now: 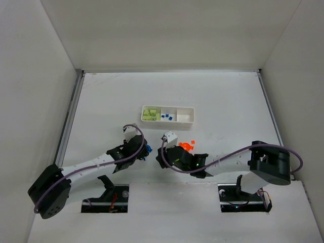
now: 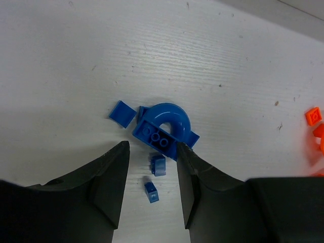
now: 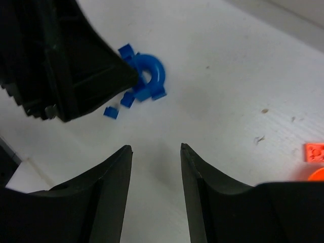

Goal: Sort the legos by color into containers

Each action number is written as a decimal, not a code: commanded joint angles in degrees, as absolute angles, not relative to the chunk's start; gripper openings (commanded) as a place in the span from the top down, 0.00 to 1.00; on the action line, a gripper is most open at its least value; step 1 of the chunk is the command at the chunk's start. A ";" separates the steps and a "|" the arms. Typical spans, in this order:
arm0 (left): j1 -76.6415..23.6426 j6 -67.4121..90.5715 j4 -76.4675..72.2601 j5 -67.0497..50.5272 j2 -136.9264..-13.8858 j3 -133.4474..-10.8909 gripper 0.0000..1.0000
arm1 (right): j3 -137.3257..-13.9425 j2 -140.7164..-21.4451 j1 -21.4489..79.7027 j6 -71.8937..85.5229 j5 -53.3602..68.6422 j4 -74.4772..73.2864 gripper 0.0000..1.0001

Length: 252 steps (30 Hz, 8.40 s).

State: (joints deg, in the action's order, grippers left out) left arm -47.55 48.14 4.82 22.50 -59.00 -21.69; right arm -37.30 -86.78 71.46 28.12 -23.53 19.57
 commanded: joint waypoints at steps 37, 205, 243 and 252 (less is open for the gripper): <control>-46.80 48.69 1.31 22.51 -51.17 -19.42 0.84 | -38.57 -92.27 81.25 35.69 -29.53 23.81 0.38; -39.69 44.46 5.44 24.35 -53.02 -19.95 0.89 | -47.81 -108.01 73.08 28.75 -23.99 34.80 0.55; -34.93 41.84 -8.70 16.08 -67.40 -42.18 0.87 | -43.52 -97.05 75.72 23.81 -31.64 33.66 0.85; -38.71 39.29 -13.10 15.64 -84.45 -52.02 0.87 | -33.15 -82.02 72.12 26.98 -32.08 31.73 0.85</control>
